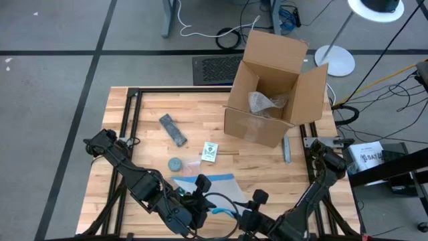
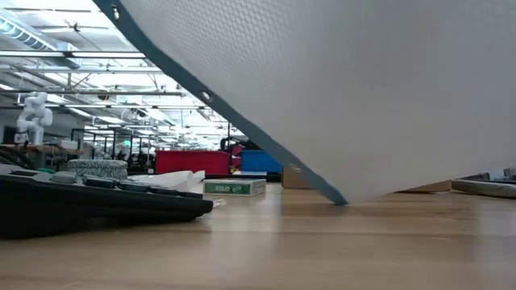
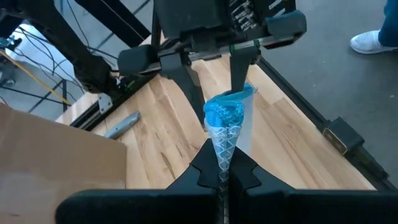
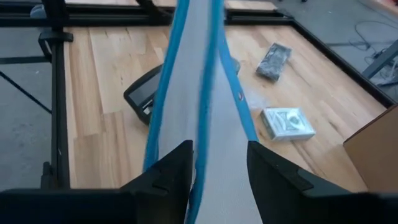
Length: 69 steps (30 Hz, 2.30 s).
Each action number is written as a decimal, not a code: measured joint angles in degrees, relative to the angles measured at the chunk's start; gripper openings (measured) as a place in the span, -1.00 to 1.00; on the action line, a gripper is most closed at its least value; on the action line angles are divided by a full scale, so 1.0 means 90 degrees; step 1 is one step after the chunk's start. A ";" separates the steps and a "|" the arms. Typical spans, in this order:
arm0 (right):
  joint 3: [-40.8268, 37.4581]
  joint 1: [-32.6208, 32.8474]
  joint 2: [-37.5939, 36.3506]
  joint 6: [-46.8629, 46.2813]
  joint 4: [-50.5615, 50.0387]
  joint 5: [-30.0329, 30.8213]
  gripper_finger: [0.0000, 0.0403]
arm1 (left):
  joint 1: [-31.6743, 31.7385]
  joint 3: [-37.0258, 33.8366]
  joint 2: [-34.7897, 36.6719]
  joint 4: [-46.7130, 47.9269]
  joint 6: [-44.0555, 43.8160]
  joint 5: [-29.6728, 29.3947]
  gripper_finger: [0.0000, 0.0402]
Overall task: Unpack boxes
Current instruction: Put the scented candle into the transparent zip bag
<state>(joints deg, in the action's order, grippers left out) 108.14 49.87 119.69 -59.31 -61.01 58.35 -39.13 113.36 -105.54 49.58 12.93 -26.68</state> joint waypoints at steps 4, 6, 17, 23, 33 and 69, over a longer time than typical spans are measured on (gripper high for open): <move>0.0000 0.0002 0.0035 0.0013 -0.0002 -0.0081 -0.33 | 0.0000 0.0000 0.0000 0.0021 0.0000 -0.0012 -1.00; 0.0000 -0.0027 0.0033 0.0116 0.0000 -0.0230 -0.41 | 0.0000 0.0000 0.0000 0.0036 -0.0012 0.0006 -1.00; 0.0000 -0.0330 0.0033 0.0681 -0.0056 -0.0366 -0.99 | 0.0019 0.0002 0.0000 0.0136 -0.0798 0.0526 -0.97; 0.0000 -0.0595 0.0033 0.0301 -0.0925 -0.0763 -1.00 | 0.0014 0.0005 0.0000 0.1079 -0.1500 -0.0055 -0.62; -0.0002 -0.0985 0.0021 -0.0391 -0.2251 -0.1129 -1.00 | -0.0295 0.0007 0.0000 0.3378 -0.3642 -0.1093 -0.06; -0.0005 -0.1056 0.0011 -0.0935 -0.2708 -0.2259 -1.00 | -0.1178 -0.8283 0.3242 -0.0741 -1.1841 -0.1781 0.13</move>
<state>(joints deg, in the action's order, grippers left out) 108.09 40.36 119.79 -67.73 -85.39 38.01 -49.74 38.81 -76.36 42.91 -93.64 -42.71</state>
